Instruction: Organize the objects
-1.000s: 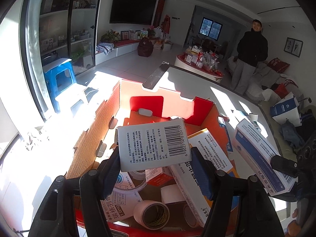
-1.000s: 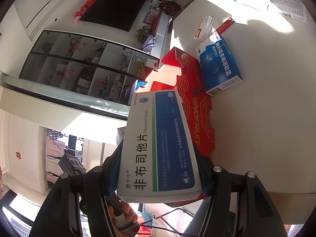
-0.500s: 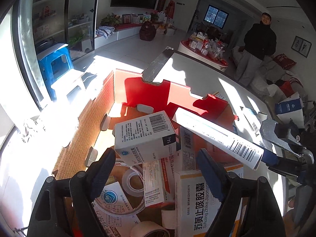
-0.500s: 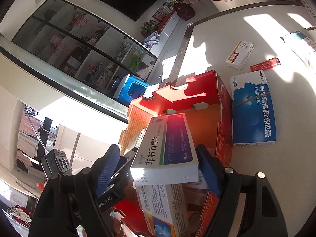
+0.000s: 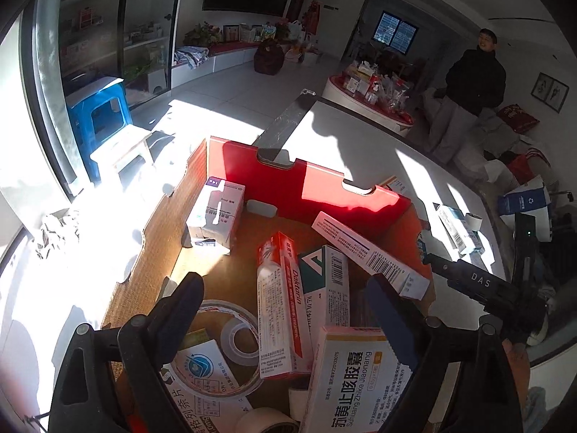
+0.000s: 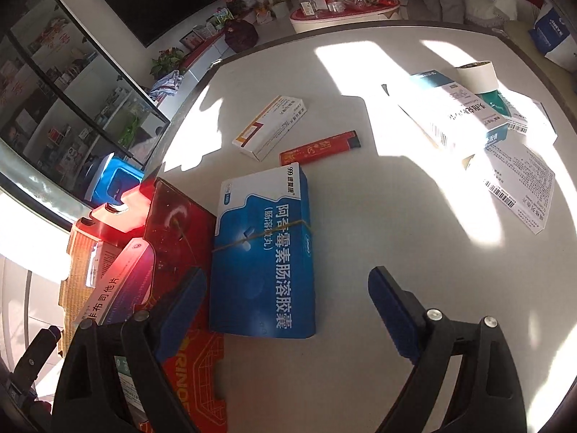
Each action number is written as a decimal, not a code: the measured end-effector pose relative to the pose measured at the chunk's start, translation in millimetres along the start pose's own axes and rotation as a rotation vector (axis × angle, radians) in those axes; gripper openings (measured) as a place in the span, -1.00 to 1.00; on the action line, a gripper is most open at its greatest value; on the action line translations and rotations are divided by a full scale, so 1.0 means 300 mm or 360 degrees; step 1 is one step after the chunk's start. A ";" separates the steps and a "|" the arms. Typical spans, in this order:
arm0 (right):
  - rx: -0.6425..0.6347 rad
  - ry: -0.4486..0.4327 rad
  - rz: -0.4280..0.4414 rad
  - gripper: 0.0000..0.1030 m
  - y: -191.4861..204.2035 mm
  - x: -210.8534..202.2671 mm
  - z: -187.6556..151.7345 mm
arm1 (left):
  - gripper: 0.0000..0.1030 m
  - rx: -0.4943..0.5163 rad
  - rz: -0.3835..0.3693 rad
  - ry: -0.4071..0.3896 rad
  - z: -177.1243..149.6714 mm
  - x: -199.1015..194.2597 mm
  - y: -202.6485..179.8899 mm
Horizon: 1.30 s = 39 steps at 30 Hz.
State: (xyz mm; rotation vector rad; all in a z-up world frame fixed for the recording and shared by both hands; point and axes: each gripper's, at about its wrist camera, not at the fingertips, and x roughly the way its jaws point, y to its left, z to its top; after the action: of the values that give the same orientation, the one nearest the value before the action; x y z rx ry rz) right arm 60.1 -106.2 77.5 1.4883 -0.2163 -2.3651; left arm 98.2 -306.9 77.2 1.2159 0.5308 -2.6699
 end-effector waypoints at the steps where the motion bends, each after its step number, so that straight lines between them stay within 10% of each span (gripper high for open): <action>1: -0.0028 0.0009 -0.0005 0.76 0.018 0.020 0.008 | 0.84 0.0015 0.0003 -0.0010 0.008 -0.008 -0.007; 39: -0.0179 0.0201 -0.0018 0.87 0.022 0.088 0.039 | 0.97 0.0343 -0.0199 -0.0014 0.206 -0.061 -0.329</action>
State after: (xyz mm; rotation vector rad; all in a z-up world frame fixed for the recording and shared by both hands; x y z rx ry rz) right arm 40.6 -122.4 62.4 1.5813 -0.0436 -2.2425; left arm 38.9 -239.2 153.4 1.2627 0.3342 -2.8995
